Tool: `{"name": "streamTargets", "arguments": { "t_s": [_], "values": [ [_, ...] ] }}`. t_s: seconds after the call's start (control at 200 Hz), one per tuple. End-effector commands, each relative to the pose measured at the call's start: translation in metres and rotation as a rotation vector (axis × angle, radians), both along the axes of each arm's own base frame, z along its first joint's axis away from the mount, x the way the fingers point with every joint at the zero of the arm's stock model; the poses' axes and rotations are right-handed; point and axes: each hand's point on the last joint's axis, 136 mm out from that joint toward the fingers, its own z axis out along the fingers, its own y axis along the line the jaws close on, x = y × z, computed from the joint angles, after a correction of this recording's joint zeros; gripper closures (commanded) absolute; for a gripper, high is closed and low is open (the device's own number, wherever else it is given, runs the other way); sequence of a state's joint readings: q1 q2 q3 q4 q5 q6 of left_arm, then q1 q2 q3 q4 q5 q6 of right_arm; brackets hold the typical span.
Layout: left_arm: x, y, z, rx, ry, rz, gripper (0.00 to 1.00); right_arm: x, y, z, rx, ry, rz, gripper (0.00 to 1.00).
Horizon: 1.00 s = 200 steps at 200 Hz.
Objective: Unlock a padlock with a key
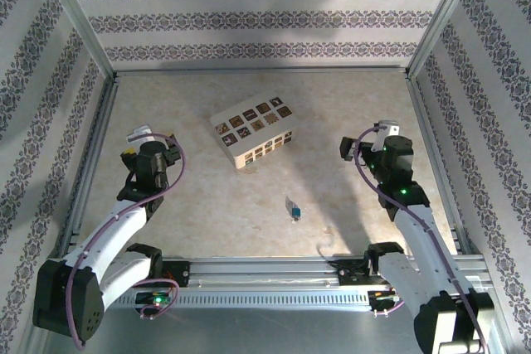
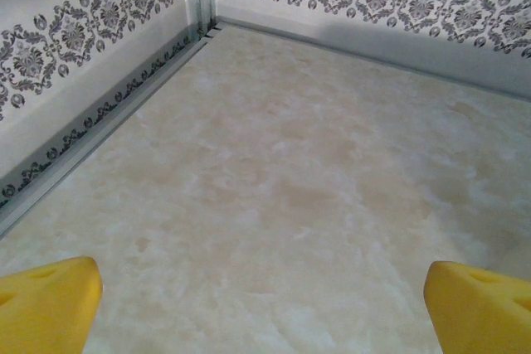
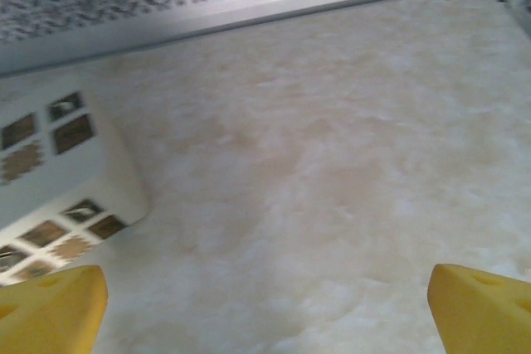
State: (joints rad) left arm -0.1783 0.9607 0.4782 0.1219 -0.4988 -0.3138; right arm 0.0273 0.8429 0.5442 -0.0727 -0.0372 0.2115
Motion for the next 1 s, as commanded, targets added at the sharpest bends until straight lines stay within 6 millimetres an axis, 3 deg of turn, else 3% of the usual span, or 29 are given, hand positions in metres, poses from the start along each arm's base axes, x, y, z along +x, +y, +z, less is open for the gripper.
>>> {"name": "streamTargets", "arguments": {
  "t_s": [0.0,0.195,0.32,0.34,0.47,0.56,0.735,0.994],
  "values": [
    [0.001,0.008,-0.002,0.024,-0.013,0.022,0.0,0.013,-0.026,-0.008,-0.079,-0.059,-0.079,0.02],
    [0.007,0.008,-0.02,0.048,0.05,0.01,0.01,0.028,-0.039,-0.043,-0.177,-0.055,-0.107,0.02],
    [0.012,0.007,-0.024,0.065,0.082,-0.011,0.01,0.039,-0.035,-0.042,-0.172,-0.133,-0.084,0.02],
    [0.013,0.006,-0.024,0.068,0.084,-0.015,0.01,0.036,-0.033,-0.053,-0.173,-0.119,-0.074,0.02],
    [0.015,0.007,-0.029,0.083,0.104,-0.019,0.01,0.045,-0.025,-0.062,-0.165,-0.159,-0.019,0.02],
    [0.016,0.008,-0.035,0.093,0.121,-0.026,0.01,0.056,-0.018,-0.057,-0.139,-0.208,0.02,0.02],
    [0.026,-0.004,-0.048,0.11,0.111,-0.131,0.01,0.068,-0.01,-0.081,-0.114,-0.222,0.066,0.02],
    [0.046,-0.028,-0.064,0.075,0.062,-0.275,0.01,0.073,-0.015,-0.09,-0.121,-0.158,0.036,0.02]
  ]
}}
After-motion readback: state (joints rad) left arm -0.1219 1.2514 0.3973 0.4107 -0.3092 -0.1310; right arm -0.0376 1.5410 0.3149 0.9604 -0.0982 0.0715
